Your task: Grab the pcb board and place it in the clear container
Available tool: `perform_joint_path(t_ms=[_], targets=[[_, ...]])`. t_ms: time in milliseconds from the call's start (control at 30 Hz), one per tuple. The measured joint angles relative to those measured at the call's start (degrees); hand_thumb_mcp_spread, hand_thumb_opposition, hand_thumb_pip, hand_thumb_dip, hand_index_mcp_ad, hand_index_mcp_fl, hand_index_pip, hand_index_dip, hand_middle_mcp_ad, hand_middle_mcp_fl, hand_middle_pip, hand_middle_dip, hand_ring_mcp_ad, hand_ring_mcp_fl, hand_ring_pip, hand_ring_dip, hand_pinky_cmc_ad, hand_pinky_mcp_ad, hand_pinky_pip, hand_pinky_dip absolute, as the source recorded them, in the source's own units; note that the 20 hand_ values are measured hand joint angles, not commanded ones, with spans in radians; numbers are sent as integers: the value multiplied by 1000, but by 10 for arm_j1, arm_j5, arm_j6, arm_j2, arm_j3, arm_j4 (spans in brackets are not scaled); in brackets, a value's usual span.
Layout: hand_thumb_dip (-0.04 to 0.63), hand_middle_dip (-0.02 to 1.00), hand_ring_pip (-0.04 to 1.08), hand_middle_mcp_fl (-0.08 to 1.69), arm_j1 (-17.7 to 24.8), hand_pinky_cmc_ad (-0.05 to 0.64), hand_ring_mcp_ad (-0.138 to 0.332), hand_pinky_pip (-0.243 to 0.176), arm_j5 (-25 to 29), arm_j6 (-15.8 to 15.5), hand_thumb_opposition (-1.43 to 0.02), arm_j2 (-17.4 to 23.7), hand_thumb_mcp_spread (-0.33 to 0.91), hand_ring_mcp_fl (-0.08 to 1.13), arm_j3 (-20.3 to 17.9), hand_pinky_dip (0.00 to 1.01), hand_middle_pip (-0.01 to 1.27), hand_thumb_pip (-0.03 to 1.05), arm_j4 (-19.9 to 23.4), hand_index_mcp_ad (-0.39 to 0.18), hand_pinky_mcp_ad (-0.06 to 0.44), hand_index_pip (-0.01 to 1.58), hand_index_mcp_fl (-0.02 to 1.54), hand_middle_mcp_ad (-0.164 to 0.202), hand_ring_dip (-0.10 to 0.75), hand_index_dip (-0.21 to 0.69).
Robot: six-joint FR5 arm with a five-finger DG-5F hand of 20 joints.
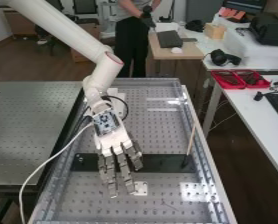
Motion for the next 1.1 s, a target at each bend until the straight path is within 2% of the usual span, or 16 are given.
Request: perform_joint_path(t_ms=[333, 533, 800, 1100], targets=[[269, 108, 106, 3, 3, 265, 251, -126, 2, -6, -866, -1, 363, 2, 4, 733, 136, 709, 6, -45, 204, 1553, 37, 127, 0, 171], [269, 108, 103, 5, 3, 262, 250, -126, 4, -11, -850, -2, 361, 3, 5, 749, 136, 710, 13, -45, 202, 1546, 49, 127, -2, 175], [269, 108, 103, 5, 3, 276, 250, -126, 6, -47, -850, 4, 365, 0, 0, 749, 136, 710, 51, -42, 202, 1550, 101, 126, -2, 188], [269, 108, 106, 5, 1, 276, 251, -122, 2, -43, -850, 1, 372, 0, 5, 747, 136, 709, 42, -47, 202, 1548, 115, 113, -2, 188]])
